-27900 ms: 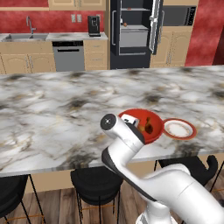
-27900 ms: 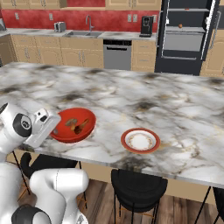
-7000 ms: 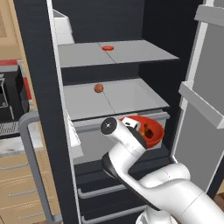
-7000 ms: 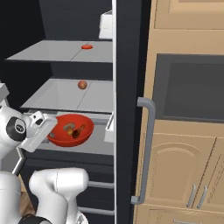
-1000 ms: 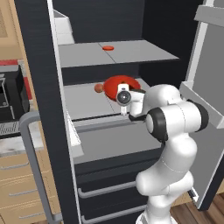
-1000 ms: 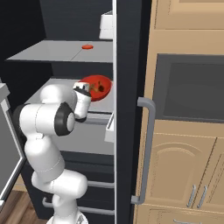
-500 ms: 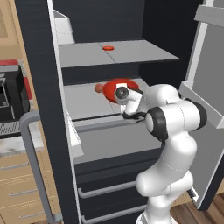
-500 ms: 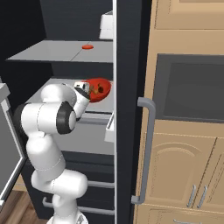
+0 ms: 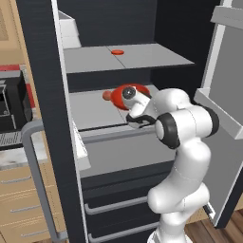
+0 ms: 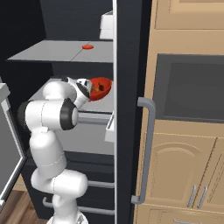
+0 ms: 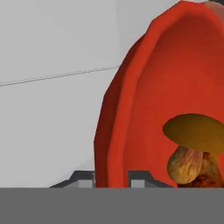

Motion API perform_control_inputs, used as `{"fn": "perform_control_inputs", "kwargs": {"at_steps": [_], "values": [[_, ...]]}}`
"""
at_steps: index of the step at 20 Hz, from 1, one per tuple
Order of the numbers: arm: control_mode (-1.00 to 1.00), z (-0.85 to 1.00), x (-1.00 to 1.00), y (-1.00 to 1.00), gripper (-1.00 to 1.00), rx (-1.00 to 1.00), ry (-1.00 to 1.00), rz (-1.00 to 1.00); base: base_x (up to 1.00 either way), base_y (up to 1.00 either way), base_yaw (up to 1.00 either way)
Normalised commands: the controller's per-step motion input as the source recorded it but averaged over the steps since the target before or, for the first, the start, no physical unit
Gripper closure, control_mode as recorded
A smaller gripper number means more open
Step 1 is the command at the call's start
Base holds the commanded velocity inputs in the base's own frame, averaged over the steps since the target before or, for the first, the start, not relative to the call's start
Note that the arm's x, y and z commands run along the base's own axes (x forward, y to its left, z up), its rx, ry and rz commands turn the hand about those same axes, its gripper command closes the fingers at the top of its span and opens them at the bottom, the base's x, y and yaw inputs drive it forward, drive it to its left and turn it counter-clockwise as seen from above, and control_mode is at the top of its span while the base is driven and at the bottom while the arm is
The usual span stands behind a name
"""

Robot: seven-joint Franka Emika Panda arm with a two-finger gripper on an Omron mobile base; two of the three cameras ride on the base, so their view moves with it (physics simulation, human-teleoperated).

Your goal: Pick the chicken drumstick and mushroom from their plates and place them in the bowl. Then put the bowl in the fridge.

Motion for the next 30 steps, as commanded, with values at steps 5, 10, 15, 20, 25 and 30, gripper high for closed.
{"fn": "perform_control_inputs", "kwargs": {"at_steps": [5, 10, 15, 20, 25, 30], "values": [[-1.0, 0.0, 0.38, -0.08, 1.0, 0.0, 0.0, -0.04, 0.0, 0.0, 0.0], [-1.0, -0.01, 0.22, -0.06, 1.0, 0.0, 0.0, -0.03, 0.0, 0.0, 0.0], [-1.0, -0.02, 0.13, -0.05, -1.0, 0.0, 0.0, -0.02, 0.0, 0.0, 0.0], [-1.0, -0.01, 0.03, -0.04, -1.0, 0.02, 0.0, -0.01, 0.0, 0.0, 0.0], [-1.0, 0.0, -0.06, 0.0, -1.0, 0.03, 0.0, -0.01, 0.0, 0.0, 0.0], [-1.0, 0.01, -0.33, 0.0, -1.0, 0.05, -0.04, -0.04, 0.0, 0.0, 0.0]]}}
